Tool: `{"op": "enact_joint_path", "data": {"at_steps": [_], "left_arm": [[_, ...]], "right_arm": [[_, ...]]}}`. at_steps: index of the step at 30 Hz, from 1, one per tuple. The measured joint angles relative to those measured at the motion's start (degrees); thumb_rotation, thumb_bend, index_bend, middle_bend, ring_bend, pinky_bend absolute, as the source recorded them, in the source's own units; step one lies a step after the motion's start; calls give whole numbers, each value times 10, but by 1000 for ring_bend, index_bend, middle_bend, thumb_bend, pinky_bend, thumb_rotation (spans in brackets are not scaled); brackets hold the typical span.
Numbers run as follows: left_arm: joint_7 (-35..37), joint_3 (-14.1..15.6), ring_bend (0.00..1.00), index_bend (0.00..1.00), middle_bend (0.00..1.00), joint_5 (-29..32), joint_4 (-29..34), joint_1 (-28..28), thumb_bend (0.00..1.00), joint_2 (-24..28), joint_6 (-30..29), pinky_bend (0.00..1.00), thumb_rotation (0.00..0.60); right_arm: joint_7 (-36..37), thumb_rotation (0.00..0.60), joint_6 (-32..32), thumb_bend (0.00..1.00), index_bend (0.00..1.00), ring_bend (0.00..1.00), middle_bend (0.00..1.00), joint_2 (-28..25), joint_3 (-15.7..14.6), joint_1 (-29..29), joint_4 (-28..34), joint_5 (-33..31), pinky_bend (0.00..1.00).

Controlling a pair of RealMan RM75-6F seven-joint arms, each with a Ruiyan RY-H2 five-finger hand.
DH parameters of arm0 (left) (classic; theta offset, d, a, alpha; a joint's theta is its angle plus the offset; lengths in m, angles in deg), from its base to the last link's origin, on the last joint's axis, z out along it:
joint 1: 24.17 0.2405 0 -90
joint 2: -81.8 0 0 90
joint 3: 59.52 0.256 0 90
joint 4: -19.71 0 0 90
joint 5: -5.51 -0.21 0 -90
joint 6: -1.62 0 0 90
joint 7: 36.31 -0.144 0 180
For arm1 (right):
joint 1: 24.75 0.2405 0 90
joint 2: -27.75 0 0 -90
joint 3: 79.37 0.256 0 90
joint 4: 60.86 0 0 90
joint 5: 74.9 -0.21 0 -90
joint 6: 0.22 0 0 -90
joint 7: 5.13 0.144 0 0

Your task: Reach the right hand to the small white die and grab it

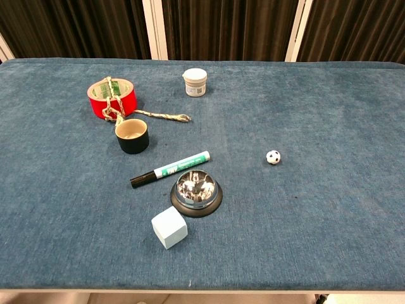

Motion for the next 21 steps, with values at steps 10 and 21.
{"op": "enact_joint_path", "data": {"at_steps": [10,21], "left_arm": [[-1,0,17,31,0,-1,-1,0,417,-1,1,95,600],[-2,0,17,31,0,1,4,4,417,1,-8,95,600]], "right_arm": [[2,600,-1,374,128,40,32,-1,0,0,0,0,140],[12,600,23,375,213,40,32,5,3,12,-11,-8,122]]}}
